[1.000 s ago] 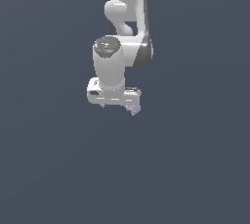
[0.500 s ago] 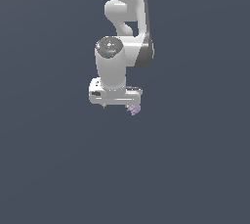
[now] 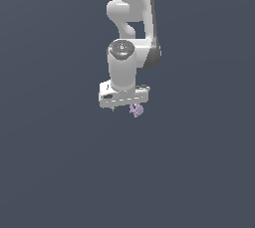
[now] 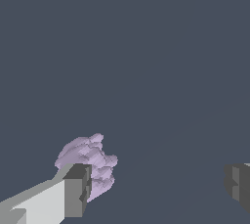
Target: Pick up the object and move it to a goal position.
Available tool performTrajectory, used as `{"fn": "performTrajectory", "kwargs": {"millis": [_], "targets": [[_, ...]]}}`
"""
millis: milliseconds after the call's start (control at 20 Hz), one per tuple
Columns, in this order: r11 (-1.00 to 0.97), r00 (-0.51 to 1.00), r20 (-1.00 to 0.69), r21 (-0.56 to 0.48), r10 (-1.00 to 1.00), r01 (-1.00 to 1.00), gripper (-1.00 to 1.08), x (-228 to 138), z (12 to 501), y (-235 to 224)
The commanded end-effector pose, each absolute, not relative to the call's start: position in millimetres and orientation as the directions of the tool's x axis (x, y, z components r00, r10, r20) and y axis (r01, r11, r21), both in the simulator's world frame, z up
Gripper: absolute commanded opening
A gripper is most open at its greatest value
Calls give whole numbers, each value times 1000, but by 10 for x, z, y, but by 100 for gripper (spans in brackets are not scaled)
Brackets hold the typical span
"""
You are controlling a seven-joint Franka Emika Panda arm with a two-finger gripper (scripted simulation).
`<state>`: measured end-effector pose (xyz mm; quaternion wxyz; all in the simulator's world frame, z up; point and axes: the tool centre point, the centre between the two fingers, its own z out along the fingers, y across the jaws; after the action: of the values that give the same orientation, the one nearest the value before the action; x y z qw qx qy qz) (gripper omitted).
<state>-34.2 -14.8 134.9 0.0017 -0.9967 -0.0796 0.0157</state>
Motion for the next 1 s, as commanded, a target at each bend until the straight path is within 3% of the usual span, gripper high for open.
{"fn": "performTrajectory", "kwargs": {"millis": [0,450,950], "targets": [[-972,971,-27,-6,236,236,100,-414,1291,-58],[-858,858,-10,-4,513,513,100,-713,1089,275],[-758,758,-1,0,652,652,100,-901,988,460]]}}
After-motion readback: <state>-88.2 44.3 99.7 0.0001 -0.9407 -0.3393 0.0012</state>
